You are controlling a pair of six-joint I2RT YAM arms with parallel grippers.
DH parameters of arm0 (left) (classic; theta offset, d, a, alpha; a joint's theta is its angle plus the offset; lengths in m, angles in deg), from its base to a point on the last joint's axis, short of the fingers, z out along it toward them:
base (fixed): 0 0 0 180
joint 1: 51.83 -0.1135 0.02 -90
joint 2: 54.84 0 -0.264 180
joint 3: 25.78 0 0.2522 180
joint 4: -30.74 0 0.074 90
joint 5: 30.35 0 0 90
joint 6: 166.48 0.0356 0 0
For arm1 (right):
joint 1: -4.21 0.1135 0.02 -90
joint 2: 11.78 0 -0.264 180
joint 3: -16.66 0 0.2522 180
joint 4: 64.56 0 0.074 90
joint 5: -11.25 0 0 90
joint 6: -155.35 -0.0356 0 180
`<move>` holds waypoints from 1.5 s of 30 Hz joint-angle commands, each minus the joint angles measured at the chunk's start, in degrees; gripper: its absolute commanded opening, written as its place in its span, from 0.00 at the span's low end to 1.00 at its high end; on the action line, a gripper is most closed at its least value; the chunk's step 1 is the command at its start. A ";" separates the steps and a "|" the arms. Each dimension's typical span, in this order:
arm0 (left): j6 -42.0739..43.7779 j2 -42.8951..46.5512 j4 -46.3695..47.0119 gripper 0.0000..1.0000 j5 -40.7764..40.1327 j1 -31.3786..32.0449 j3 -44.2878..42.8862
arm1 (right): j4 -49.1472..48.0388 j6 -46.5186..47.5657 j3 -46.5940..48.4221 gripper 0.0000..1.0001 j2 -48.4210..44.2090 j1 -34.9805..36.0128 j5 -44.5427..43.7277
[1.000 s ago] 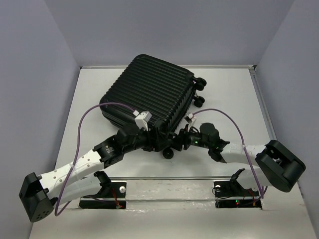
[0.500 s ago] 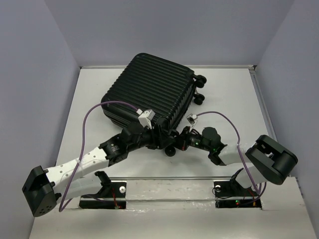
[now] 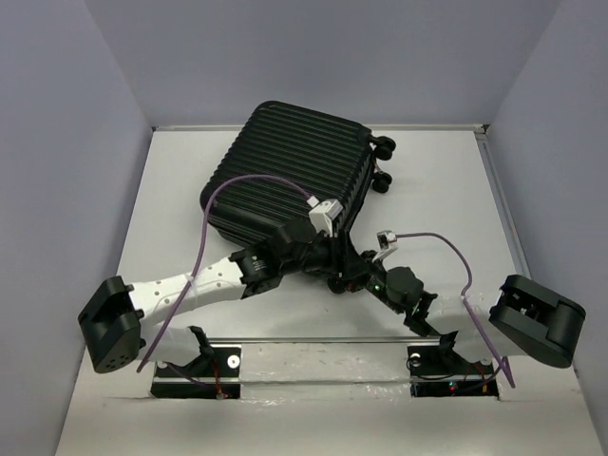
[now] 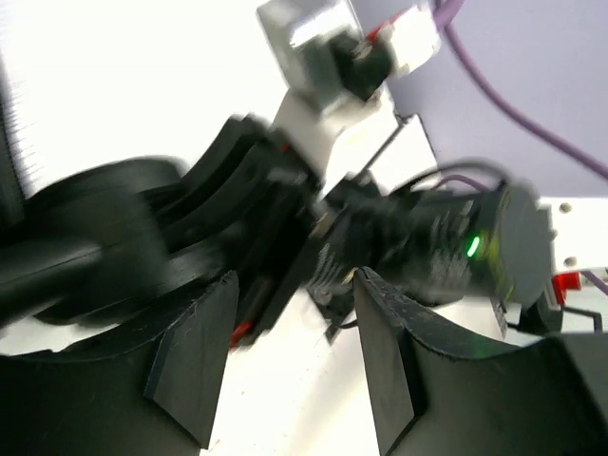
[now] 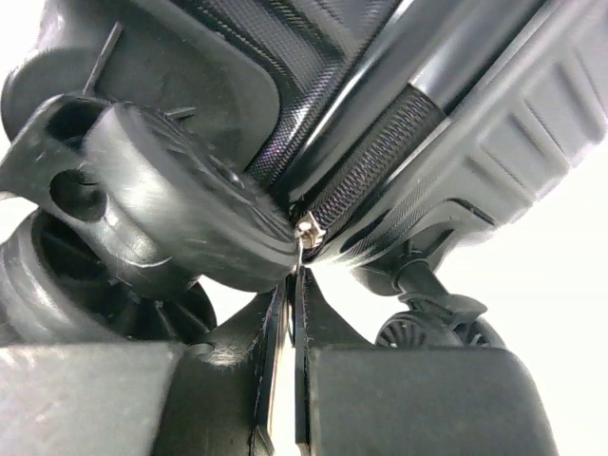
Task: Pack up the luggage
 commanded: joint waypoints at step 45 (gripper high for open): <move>0.64 3.57 9.93 0.89 -15.53 -1.63 2.47 | 14.62 10.62 12.60 0.07 1.06 -17.73 25.92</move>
